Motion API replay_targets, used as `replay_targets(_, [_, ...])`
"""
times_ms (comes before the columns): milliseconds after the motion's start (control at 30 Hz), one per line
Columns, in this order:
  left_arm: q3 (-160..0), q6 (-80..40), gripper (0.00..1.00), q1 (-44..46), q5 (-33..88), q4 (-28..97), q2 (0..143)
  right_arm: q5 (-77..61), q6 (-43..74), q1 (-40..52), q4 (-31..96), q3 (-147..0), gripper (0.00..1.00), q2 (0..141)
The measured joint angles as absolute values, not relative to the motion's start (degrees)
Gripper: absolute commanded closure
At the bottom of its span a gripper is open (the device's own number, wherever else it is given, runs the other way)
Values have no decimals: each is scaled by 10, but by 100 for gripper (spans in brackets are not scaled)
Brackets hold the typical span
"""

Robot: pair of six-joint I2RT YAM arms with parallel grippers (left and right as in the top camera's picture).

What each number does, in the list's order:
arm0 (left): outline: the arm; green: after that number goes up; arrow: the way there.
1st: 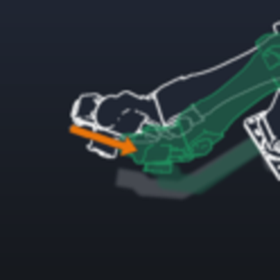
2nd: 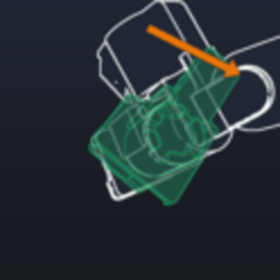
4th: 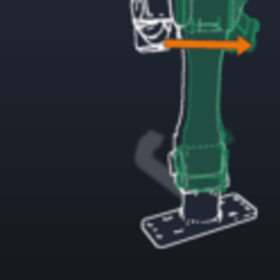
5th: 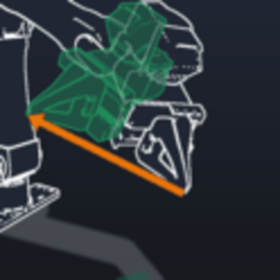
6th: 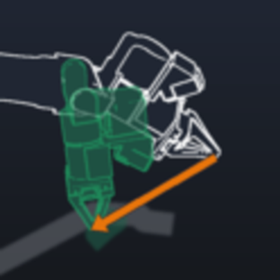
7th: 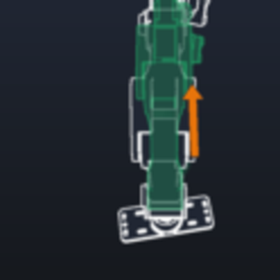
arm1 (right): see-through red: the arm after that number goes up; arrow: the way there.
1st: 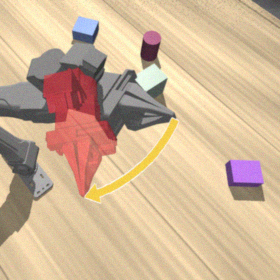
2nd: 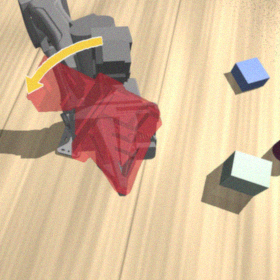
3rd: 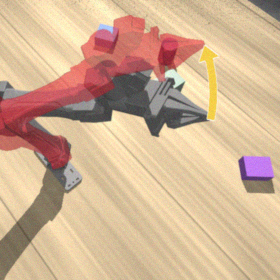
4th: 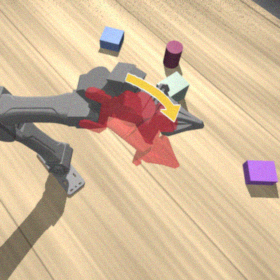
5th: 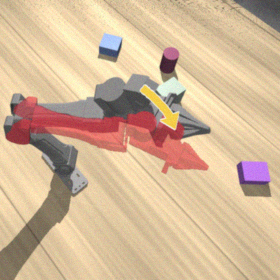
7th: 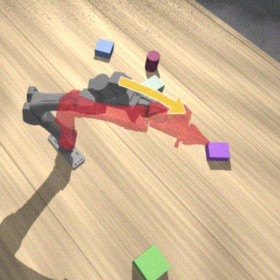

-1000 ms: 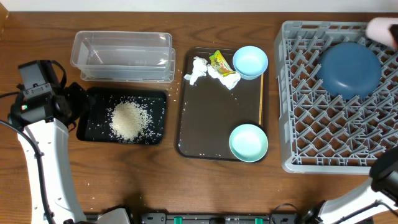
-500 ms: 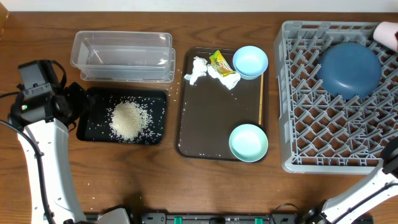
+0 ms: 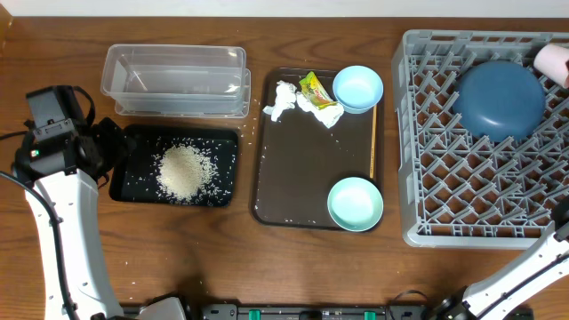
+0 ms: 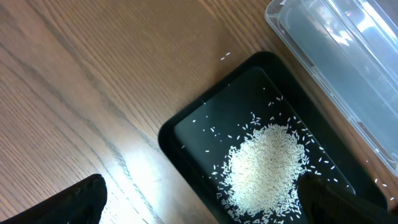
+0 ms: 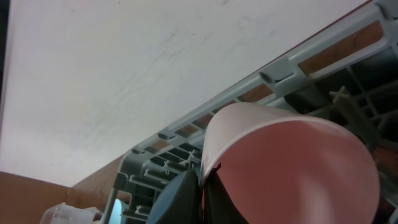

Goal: Sort waste into correct bins and load items into the dishwasher rack
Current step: 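Lower the pink cup into the rack's right corner and release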

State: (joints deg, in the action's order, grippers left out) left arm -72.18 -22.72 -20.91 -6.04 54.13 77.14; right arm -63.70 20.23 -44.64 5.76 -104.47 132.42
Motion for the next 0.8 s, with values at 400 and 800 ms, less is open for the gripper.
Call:
replay_targets(400, [-722, -227, 0, -209, -60, 541, 771, -649, 203, -459, 102, -1045, 97, 1332])
replay_targets(800, [-722, -227, 0, -209, -60, 541, 771, -650, 146, -493, 221, -1046, 95, 1334])
